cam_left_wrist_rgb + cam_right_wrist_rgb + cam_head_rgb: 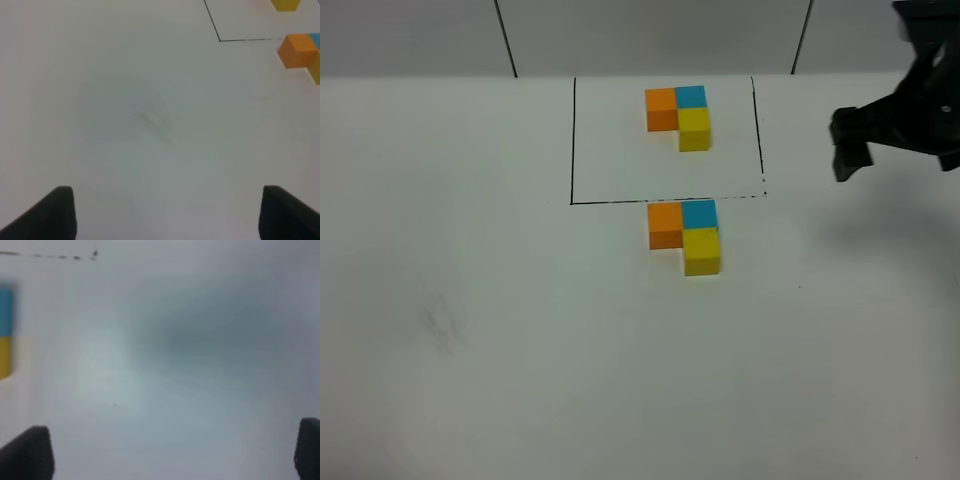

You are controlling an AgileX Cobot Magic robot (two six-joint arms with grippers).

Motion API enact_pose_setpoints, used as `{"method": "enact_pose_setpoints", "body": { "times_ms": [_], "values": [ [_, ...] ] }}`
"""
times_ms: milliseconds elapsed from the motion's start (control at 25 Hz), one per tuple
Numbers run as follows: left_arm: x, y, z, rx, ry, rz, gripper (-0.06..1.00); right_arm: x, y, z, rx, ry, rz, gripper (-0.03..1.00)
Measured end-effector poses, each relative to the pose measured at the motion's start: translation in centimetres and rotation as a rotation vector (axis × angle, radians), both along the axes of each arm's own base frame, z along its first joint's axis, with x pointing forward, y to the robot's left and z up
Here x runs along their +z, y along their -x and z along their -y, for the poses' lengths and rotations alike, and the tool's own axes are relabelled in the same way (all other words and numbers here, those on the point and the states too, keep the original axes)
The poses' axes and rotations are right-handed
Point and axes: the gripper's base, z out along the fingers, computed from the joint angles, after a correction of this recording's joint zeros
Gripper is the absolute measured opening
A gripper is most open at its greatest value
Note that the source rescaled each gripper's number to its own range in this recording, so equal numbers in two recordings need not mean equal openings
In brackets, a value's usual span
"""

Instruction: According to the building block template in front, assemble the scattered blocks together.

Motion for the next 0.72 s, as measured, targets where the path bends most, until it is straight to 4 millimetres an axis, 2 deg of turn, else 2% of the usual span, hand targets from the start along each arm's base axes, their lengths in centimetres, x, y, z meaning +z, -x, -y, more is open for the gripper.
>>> {"method": "enact_pose_setpoints", "body": {
  "times_ms": [160, 280, 520, 720],
  "values": [
    [0.0, 0.0, 0.0, 0.000, 0.000, 0.000, 0.70, 0.1, 2.1, 4.8, -0.088, -0.028, 0.018, 0.99],
    [0.0, 0.0, 0.0, 0.000, 0.000, 0.000, 0.70, 0.7, 4.3, 7.0, -0.147, -0.037, 0.065, 0.99],
    [0.0, 0.0, 0.0, 0.000, -0.001, 0.000, 0.70, 3.8, 9.8, 6.6, -0.147, -0.045, 0.194, 0.99],
    [0.0, 0.0, 0.0, 0.000, -0.001, 0.000, 0.70, 5.0, 16.8, 5.6, -0.115, -0.025, 0.273, 0.99]
  ]
}}
